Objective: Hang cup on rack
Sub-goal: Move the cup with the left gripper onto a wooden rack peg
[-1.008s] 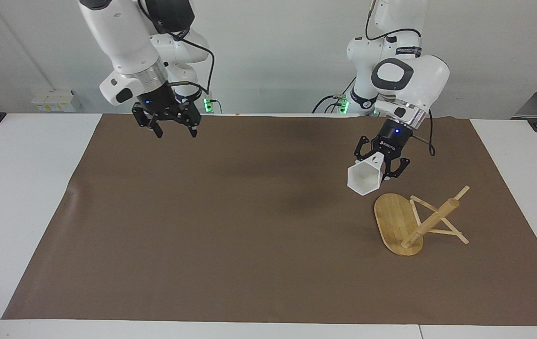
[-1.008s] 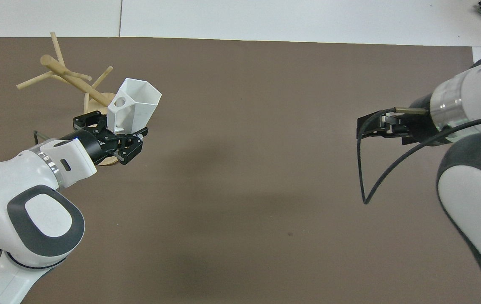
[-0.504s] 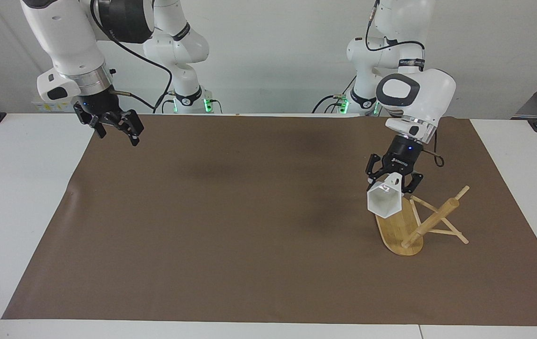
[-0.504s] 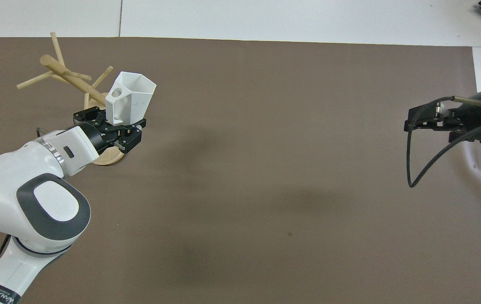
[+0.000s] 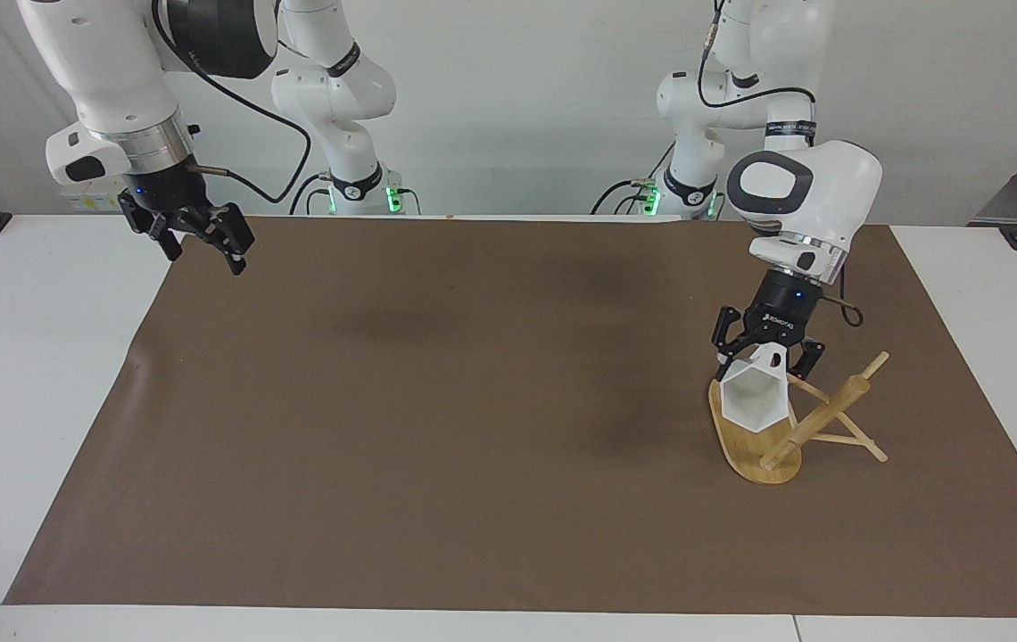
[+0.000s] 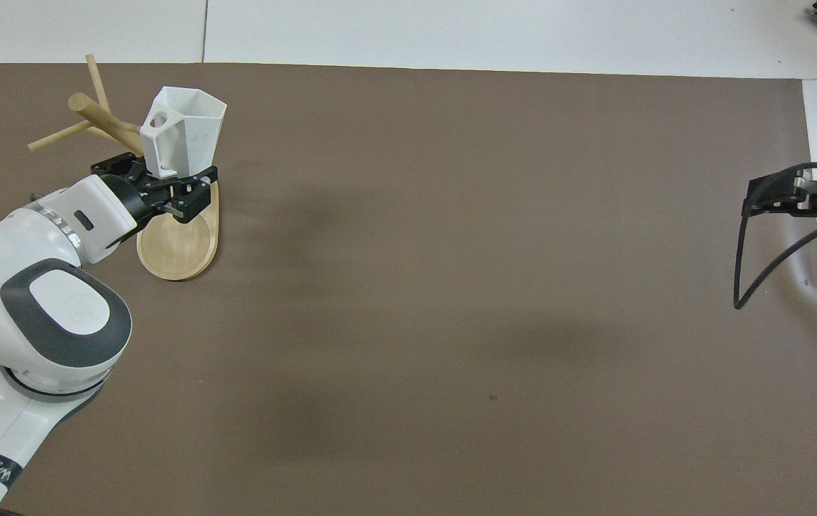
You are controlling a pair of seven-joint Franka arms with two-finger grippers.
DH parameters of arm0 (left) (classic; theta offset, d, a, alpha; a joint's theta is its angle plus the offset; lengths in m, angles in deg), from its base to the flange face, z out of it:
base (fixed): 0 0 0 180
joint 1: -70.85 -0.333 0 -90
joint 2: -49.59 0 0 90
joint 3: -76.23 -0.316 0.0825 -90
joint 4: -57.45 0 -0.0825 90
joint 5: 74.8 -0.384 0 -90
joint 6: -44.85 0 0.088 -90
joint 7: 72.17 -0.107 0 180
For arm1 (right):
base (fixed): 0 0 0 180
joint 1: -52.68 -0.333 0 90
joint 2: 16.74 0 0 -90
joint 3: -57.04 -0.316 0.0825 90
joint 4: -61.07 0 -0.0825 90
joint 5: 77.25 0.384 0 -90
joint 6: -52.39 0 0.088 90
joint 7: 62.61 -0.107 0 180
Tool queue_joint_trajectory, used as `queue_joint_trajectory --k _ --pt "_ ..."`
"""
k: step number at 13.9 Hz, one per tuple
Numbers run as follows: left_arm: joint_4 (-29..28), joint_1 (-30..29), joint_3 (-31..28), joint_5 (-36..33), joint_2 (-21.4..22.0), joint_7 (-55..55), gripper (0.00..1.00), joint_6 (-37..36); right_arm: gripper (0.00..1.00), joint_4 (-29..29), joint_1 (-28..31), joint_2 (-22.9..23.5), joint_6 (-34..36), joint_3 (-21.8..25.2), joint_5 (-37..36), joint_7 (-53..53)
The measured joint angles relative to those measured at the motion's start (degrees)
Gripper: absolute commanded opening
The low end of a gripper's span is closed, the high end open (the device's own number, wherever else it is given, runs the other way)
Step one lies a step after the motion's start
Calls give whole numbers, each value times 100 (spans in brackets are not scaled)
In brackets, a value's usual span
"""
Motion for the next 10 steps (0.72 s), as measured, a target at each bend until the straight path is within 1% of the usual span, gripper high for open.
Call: queue_joint_trajectory --k 4,7,10 --pt "38 -2 0 -1 -67 151 0 1 100 -18 0 -120 8 214 0 410" --pt "40 -13 -2 -1 -73 282 0 3 100 -33 -3 -238 74 264 0 503" --pt "40 -108 -13 -1 -92 414 0 5 100 -77 -22 -381 496 249 0 579"
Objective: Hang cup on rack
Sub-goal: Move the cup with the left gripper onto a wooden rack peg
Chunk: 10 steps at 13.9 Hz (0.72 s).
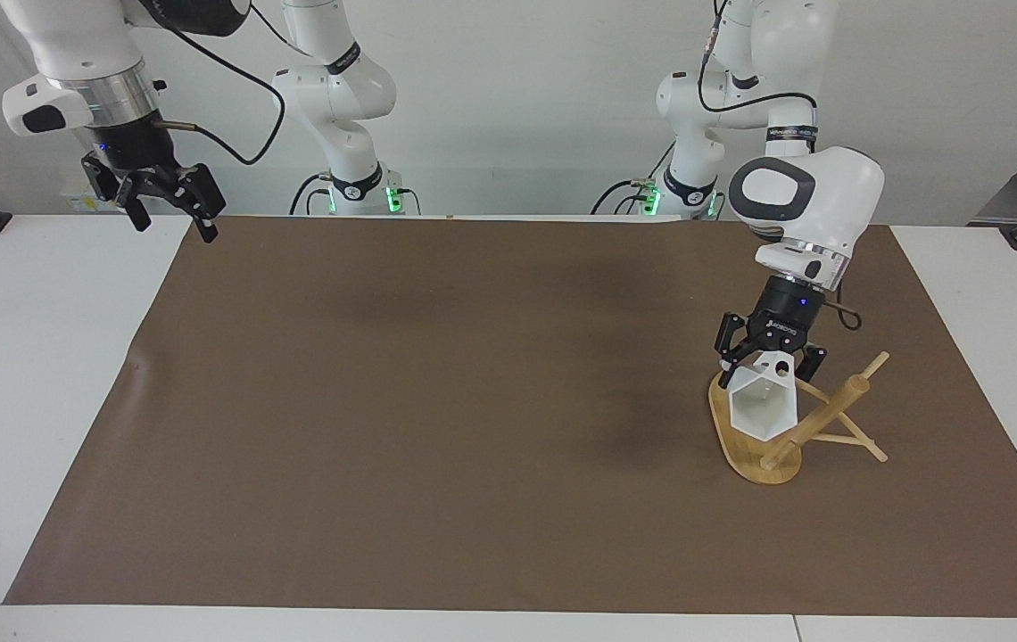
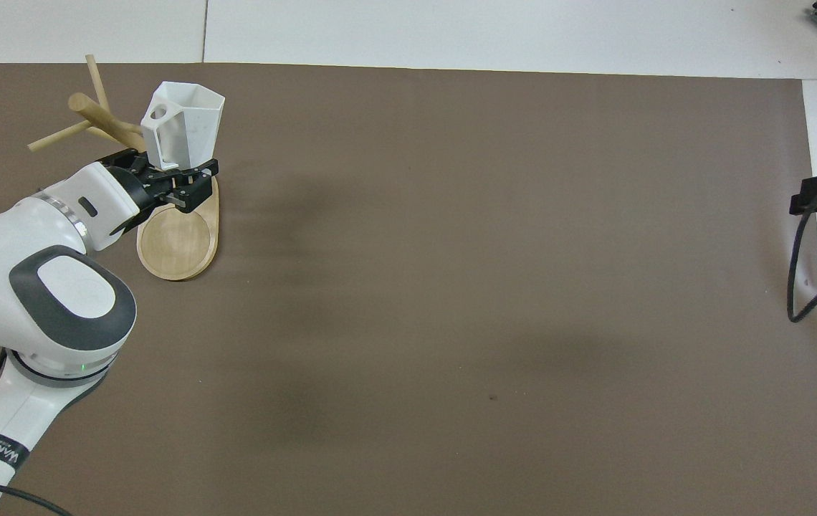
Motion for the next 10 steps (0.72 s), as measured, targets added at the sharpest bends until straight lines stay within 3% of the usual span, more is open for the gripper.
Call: queue_joint_trajectory --k 10 --pt "2 -108 26 -4 -193 1172 0 -3 100 12 -41 -42 231 -5 33 408"
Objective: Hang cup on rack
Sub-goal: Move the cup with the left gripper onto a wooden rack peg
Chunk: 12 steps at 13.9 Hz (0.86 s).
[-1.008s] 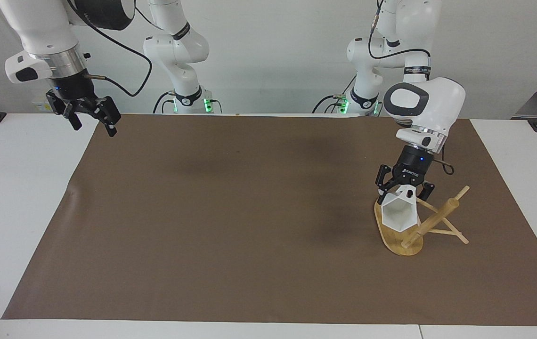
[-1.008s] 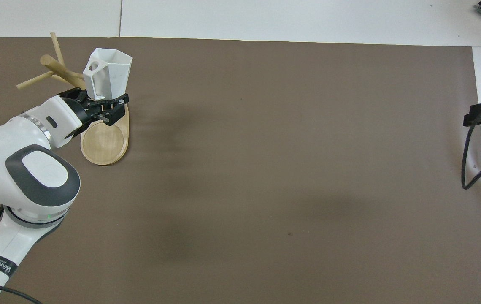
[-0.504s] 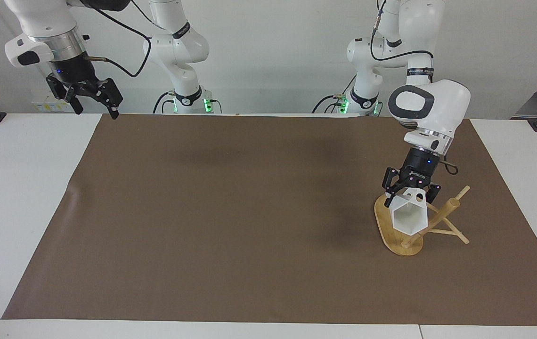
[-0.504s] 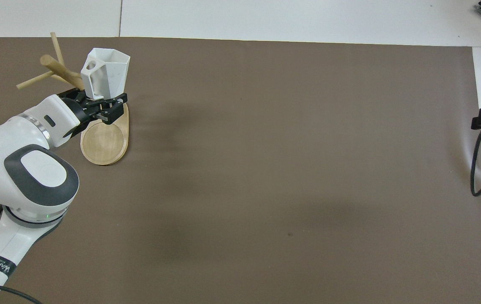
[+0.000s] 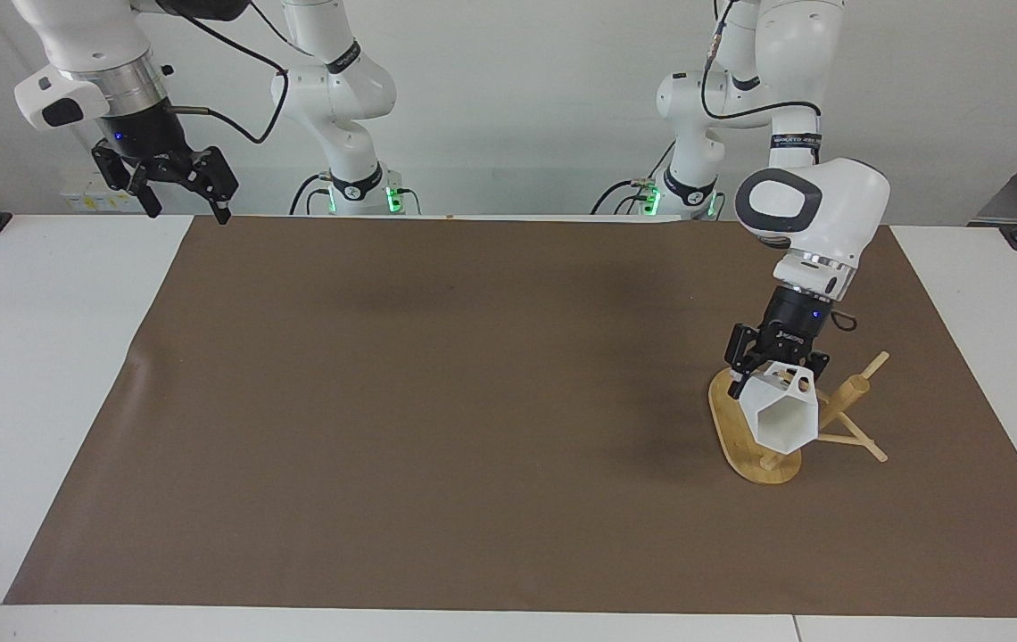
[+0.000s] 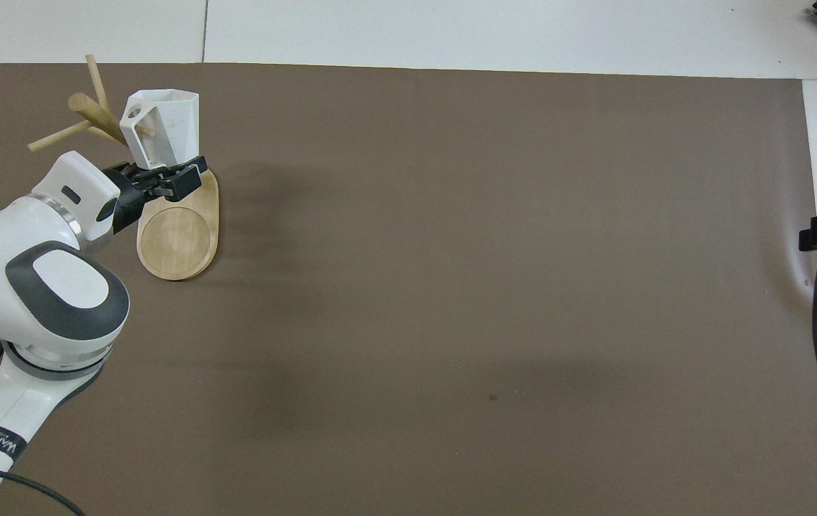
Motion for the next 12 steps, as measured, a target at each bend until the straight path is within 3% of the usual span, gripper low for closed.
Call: queue_joint_trajectory --k 3,4,6,12 --pt "3 0 1 0 -77 375 0 0 100 13 0 0 0 9 0 0" --pt "5 0 1 0 -77 426 4 0 100 16 0 0 0 11 0 0" --pt "6 0 7 -1 -77 461 100 0 100 17 0 -2 0 12 0 0" --pt "89 -3 21 -93 -79 469 100 -32 100 21 -8 -3 0 5 1 0"
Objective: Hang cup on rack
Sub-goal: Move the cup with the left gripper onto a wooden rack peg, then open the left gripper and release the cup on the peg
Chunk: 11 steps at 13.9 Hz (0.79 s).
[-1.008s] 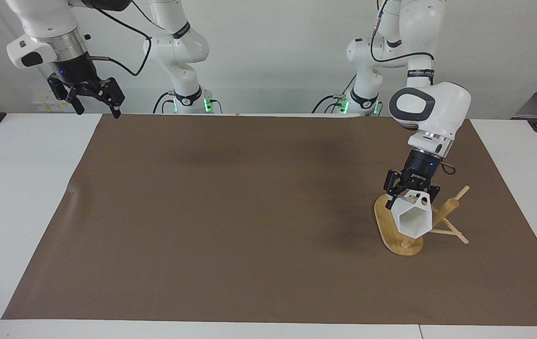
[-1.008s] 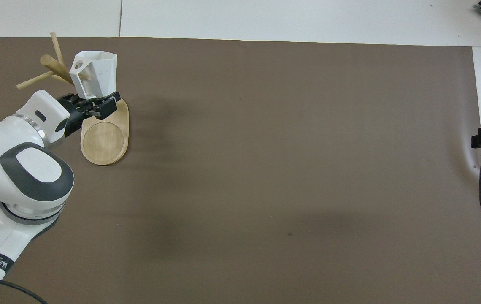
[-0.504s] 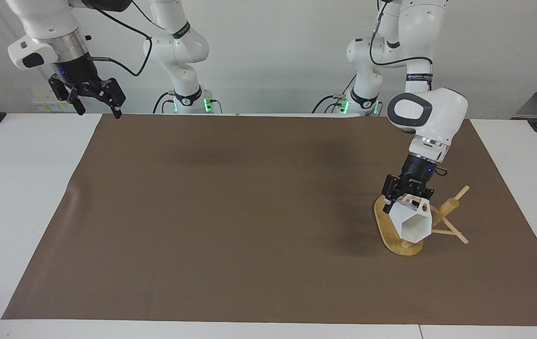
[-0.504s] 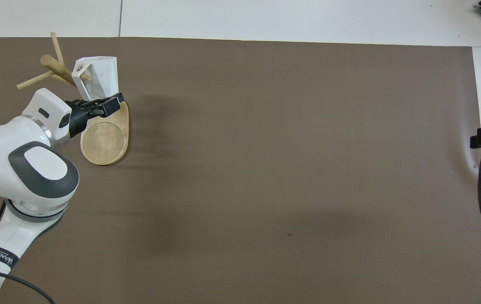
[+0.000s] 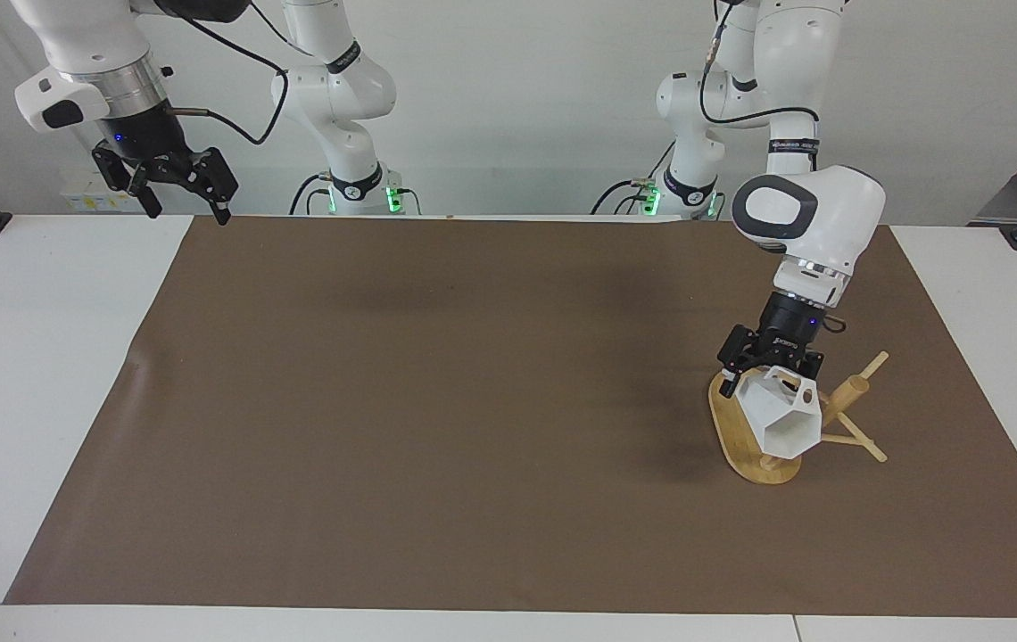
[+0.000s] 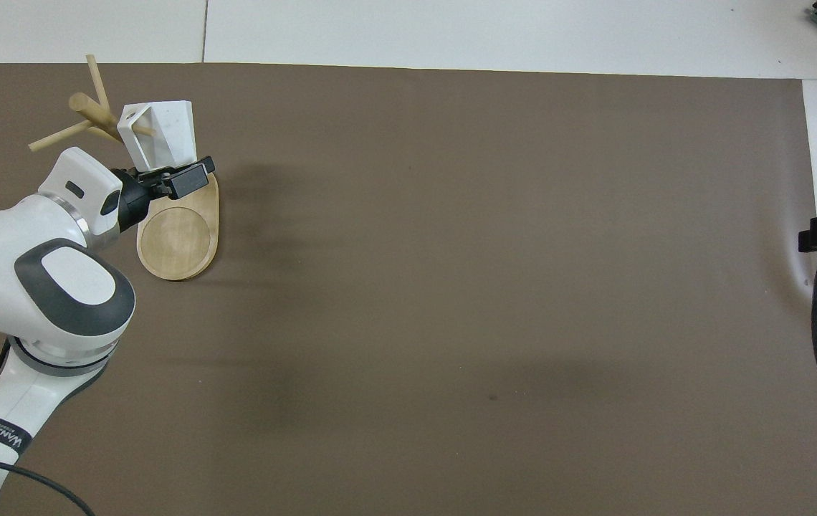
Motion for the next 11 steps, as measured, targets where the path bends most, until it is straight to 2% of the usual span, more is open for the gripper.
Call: queue_joint_trajectory --k 6,9,11 --pt "508 -637 -75 -1127 -14 100 100 -1354 100 5 -5 -8 0 -9 0 0" --pt "549 -676 -291 -1737 -2 134 100 -1861 100 5 -5 -84 0 -9 0 0" --pt "641 -682 -453 -2366 100 530 100 -2383 100 5 -5 -156 0 -9 0 0"
